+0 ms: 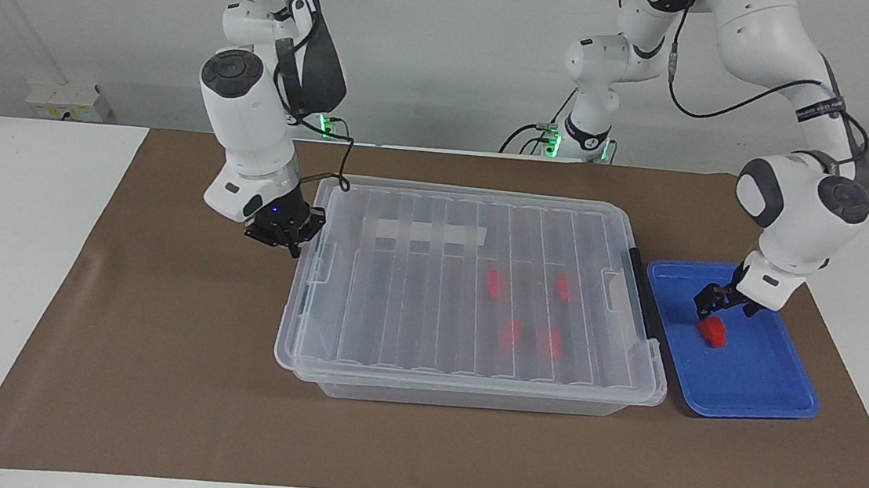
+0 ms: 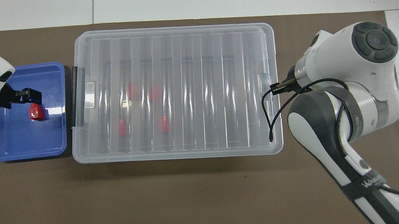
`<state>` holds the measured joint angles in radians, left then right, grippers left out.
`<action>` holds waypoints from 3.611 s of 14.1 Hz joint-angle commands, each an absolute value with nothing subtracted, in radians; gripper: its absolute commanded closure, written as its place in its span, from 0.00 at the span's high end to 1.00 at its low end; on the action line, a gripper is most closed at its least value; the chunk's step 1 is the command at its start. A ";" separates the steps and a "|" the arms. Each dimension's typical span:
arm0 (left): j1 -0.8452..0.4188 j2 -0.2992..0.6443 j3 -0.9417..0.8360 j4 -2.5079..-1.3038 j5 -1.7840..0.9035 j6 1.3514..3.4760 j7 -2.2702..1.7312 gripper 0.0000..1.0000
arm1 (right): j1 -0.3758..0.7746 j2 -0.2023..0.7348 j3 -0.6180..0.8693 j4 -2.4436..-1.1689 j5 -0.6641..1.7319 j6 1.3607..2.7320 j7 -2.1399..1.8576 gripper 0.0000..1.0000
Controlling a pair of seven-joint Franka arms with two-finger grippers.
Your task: Place red block in blue tray from box
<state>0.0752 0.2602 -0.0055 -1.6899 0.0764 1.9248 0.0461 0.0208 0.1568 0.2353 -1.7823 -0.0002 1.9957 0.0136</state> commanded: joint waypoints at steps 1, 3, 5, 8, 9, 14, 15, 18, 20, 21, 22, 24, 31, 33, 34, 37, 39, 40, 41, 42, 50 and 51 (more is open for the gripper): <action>0.017 0.253 -0.011 -1.537 0.039 1.679 0.034 1.00 | 0.012 0.150 0.249 -1.789 0.021 1.987 0.023 0.00; -0.014 0.204 -0.023 -1.516 0.018 1.580 0.012 1.00 | 0.012 0.150 0.255 -1.789 0.021 1.985 0.023 0.00; -0.049 0.117 -0.035 -1.525 0.018 1.537 0.000 1.00 | 0.012 0.150 0.256 -1.787 0.021 1.985 0.023 0.00; -0.136 0.058 -0.015 -1.552 0.018 1.514 0.009 1.00 | 0.011 0.152 0.256 -1.779 0.021 1.974 0.021 0.00; -0.167 0.055 -0.020 -1.557 0.021 1.525 0.003 1.00 | 0.009 0.152 0.256 -1.776 0.021 1.973 0.021 0.00; -0.184 0.052 -0.028 -1.560 0.021 1.572 0.011 1.00 | 0.003 0.130 0.241 -1.772 0.018 1.954 0.046 0.32; -0.183 0.052 -0.026 -1.562 0.021 1.574 0.011 1.00 | 0.002 0.118 0.230 -1.775 0.020 1.953 0.069 0.95; -0.183 0.049 -0.026 -1.560 0.021 1.572 0.009 1.00 | 0.002 0.080 0.186 -1.775 0.003 1.934 0.164 0.99; -0.184 0.049 -0.026 -1.560 0.021 1.577 0.011 1.00 | 0.006 0.058 0.138 -1.773 0.002 1.910 0.193 0.99; -0.184 0.049 -0.025 -1.560 0.021 1.580 0.011 1.00 | 0.011 0.046 0.120 -1.773 0.002 1.893 0.212 1.00; -0.186 0.049 -0.025 -1.560 0.021 1.580 0.011 1.00 | 0.014 0.029 0.101 -1.772 0.002 1.875 0.225 1.00; -0.184 0.049 -0.025 -1.559 0.021 1.580 0.011 1.00 | 0.018 -0.015 0.066 -1.770 0.003 1.832 0.232 1.00; -0.193 0.045 -0.023 -1.546 0.015 1.580 0.002 1.00 | 0.044 -0.091 -0.005 -1.680 0.009 1.631 0.230 1.00; -0.195 0.025 -0.020 -1.554 -0.009 1.578 -0.005 1.00 | 0.046 -0.077 -0.005 -1.638 0.002 1.599 0.230 1.00; -0.193 0.014 -0.018 -1.577 -0.017 1.578 -0.021 1.00 | 0.045 -0.068 -0.005 -1.619 0.002 1.585 0.229 1.00; -0.213 0.005 0.030 -1.588 -0.028 1.583 -0.060 1.00 | 0.044 -0.046 0.006 -1.577 -0.024 1.562 0.229 1.00; -0.209 0.000 0.049 -1.589 -0.057 1.583 -0.061 1.00 | 0.044 -0.043 0.008 -1.571 -0.031 1.552 0.229 1.00; -0.203 -0.002 0.045 -1.589 -0.057 1.586 -0.060 1.00 | 0.044 -0.046 0.009 -1.574 -0.031 1.552 0.229 1.00; -0.190 0.002 0.037 -1.589 -0.057 1.589 -0.060 1.00 | 0.046 -0.051 0.009 -1.581 -0.031 1.552 0.226 1.00; -0.189 0.003 0.034 -1.589 -0.055 1.589 -0.060 1.00 | 0.046 -0.054 0.009 -1.589 -0.031 1.552 0.219 1.00; -0.184 0.002 0.043 -1.598 -0.054 1.583 -0.060 1.00 | 0.044 -0.060 0.009 -1.606 -0.023 1.543 0.221 1.00; -0.186 0.002 0.043 -1.598 -0.054 1.583 -0.060 1.00 | 0.046 -0.060 0.009 -1.606 -0.023 1.543 0.222 1.00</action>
<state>-0.1892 0.0295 0.0413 -1.5645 -0.0400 1.5697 -0.0499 0.0438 -0.0596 0.0079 -1.6072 -0.0157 1.5577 0.2077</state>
